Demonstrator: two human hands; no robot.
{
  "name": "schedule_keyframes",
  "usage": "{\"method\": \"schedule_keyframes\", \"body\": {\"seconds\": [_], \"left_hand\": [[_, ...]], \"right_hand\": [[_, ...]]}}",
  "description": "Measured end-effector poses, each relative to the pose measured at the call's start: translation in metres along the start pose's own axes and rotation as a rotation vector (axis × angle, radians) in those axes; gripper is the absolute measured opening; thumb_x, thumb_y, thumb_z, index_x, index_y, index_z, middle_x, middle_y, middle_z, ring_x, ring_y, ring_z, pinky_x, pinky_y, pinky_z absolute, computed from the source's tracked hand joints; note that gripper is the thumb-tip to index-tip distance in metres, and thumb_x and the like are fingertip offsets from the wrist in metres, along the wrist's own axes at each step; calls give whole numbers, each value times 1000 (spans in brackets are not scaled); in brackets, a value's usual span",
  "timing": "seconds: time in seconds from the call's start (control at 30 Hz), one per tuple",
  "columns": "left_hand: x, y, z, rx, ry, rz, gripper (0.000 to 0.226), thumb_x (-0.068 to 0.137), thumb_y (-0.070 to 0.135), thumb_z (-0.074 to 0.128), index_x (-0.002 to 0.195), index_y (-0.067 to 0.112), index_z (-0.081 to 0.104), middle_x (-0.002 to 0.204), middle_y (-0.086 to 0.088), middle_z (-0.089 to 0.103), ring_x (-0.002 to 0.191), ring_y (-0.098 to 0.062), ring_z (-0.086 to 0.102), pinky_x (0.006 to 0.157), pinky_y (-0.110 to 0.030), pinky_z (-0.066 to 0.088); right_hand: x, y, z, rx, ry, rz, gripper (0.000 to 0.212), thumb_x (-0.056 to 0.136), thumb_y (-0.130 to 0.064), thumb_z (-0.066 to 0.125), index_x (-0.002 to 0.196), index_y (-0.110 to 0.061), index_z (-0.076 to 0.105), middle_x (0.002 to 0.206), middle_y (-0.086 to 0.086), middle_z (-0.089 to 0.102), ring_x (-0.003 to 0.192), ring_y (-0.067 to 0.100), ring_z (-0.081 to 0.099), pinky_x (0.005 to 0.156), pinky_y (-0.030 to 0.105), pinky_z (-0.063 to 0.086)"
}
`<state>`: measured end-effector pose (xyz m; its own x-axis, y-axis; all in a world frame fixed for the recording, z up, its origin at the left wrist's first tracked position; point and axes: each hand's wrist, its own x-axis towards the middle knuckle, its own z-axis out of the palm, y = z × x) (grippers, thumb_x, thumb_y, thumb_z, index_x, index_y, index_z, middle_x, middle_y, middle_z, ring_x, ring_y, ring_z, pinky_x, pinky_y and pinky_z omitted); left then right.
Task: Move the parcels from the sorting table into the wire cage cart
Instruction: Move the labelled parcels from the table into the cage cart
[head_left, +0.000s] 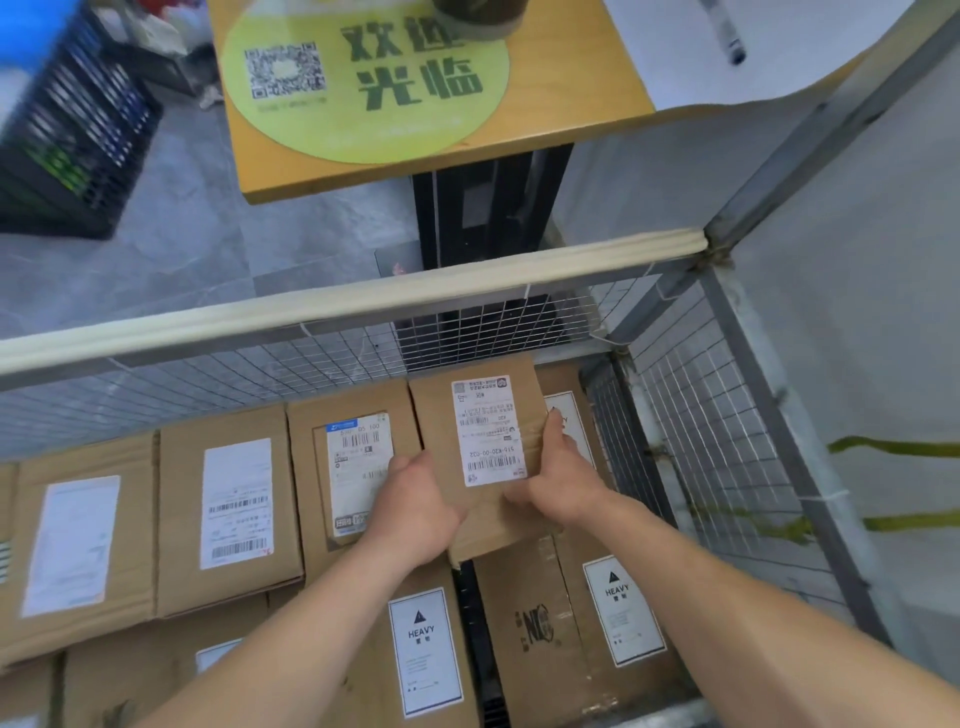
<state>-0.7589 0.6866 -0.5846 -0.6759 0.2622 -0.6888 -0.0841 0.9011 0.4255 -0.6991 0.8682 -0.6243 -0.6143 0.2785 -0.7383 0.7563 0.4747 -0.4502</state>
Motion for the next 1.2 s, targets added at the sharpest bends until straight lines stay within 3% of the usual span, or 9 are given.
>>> {"method": "schedule_keyframes", "body": {"seconds": [0.17,0.3,0.37,0.47,0.53,0.63,0.77,1.0,1.2], "left_hand": [[-20,3,-19,56,24,7,61,89,30,72,141,11,45,143,-5,40,121,-23,50,95,-23,36],[-46,6,-43,70,60,53,61,91,28,68,143,9,42,149,-4,37,126,-22,48,88,-20,30],[-63,10,-57,69,73,96,70,91,29,68,151,10,35,154,-3,32,132,-20,45,92,-18,28],[-94,18,-78,105,90,170,76,90,32,68,154,12,32,156,-3,32,135,-22,42,100,-23,33],[-117,23,-93,141,97,227,75,88,33,68,152,13,33,154,-3,35,135,-22,42,102,-26,35],[-156,31,-118,218,107,336,76,88,35,68,153,14,32,153,-2,35,136,-22,41,106,-30,36],[-213,43,-153,382,127,501,80,89,41,65,155,17,27,158,-1,31,141,-23,35,111,-37,36],[-308,72,-189,534,171,830,69,89,54,61,145,22,37,150,3,41,137,-20,39,106,-42,41],[-390,108,-166,610,122,1102,84,90,66,53,155,20,27,159,3,33,146,-19,30,115,-44,35]], "right_hand": [[-17,-8,-15,-62,-21,29,117,88,-36,73,159,-24,-19,169,7,8,145,33,37,116,47,37],[-56,-23,-16,-118,138,-45,85,93,-29,67,158,-18,15,160,7,32,123,27,58,97,41,54],[-80,-34,-19,-97,184,-91,61,95,-31,65,148,-23,36,153,4,43,119,22,60,92,38,55],[-123,-54,-28,-83,239,-141,46,94,-34,65,135,-26,47,137,-1,56,97,12,56,73,22,46],[-156,-67,-35,-129,281,-156,48,93,-38,64,136,-25,49,136,-1,57,103,14,57,80,25,49],[-213,-86,-46,-243,345,-144,57,92,-42,63,144,-23,48,147,1,49,130,21,51,102,36,45],[-298,-107,-53,-330,429,-98,63,92,-46,61,147,-19,44,155,5,42,143,23,38,114,41,39],[-442,-120,-57,-376,616,1,50,90,-46,54,131,-17,50,131,3,54,128,27,47,99,44,47],[-551,-85,-52,-279,767,148,62,90,-50,54,142,-17,42,142,2,53,132,25,48,102,43,46]]}}
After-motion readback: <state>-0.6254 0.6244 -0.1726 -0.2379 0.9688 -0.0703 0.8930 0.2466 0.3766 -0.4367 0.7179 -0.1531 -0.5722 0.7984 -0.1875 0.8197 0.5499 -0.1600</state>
